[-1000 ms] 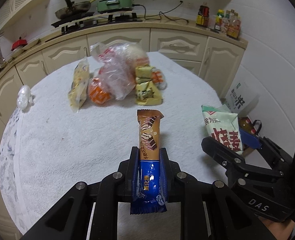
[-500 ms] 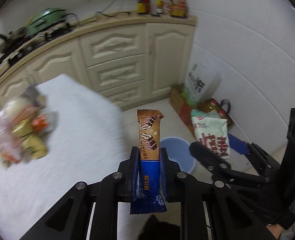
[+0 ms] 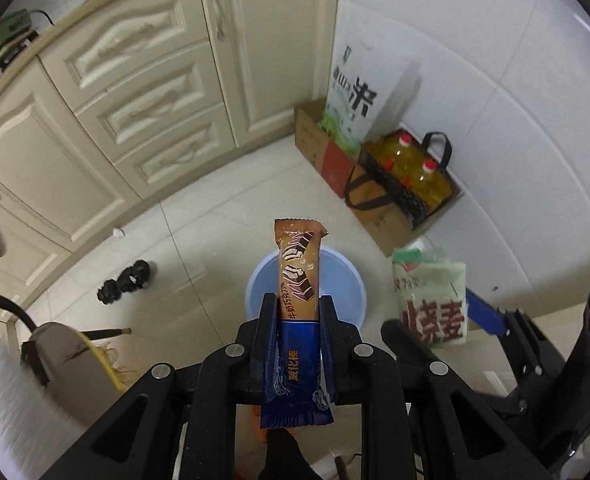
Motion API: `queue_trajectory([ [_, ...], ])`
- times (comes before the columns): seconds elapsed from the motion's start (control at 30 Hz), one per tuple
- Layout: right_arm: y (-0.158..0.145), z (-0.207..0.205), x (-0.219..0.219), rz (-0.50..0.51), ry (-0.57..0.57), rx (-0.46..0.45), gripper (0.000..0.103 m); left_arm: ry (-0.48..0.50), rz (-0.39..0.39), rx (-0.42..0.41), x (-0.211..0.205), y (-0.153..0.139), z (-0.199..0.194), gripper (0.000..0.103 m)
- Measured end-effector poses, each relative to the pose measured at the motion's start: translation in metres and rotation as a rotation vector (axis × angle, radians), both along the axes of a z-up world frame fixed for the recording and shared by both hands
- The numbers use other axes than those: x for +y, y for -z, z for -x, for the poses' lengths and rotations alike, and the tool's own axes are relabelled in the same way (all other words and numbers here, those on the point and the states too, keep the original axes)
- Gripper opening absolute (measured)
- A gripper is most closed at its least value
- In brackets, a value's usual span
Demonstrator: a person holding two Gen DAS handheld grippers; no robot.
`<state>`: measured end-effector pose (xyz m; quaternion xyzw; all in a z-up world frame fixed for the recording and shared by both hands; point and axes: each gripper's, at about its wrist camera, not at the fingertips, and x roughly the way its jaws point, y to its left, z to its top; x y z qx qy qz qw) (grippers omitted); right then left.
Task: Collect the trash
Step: 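Carry the wafer bar with the left tool while the right tool carries the package to the bin, then open the left tool over the blue bin while the right tool opens too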
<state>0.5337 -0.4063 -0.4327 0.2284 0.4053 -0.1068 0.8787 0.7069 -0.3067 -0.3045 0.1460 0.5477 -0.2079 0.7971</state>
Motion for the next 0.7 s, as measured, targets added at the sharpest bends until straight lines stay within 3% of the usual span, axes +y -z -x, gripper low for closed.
queue_trajectory([
  [0.17,0.032,-0.011,-0.013,-0.036,0.007,0.050,0.079,0.024,-0.010,0.051,-0.027,0.041,-0.046,0.017],
  [0.23,0.041,-0.015,-0.015,-0.046,0.011,0.064,0.078,0.027,-0.020,0.058,-0.031,0.054,-0.054,0.024],
  [0.3,0.052,-0.020,-0.018,-0.062,0.017,0.078,0.079,0.014,-0.041,0.059,-0.033,0.066,-0.057,0.050],
  [0.37,0.060,-0.024,-0.021,-0.081,0.023,0.085,0.079,-0.003,-0.053,0.047,-0.035,0.073,-0.061,0.061],
  [0.57,0.075,-0.044,-0.026,-0.141,0.032,0.077,0.079,-0.103,-0.101,0.022,-0.037,0.082,-0.062,0.064],
  [0.7,0.066,-0.053,-0.024,-0.124,0.038,0.066,0.082,-0.152,-0.093,0.009,-0.037,0.072,-0.047,0.065],
])
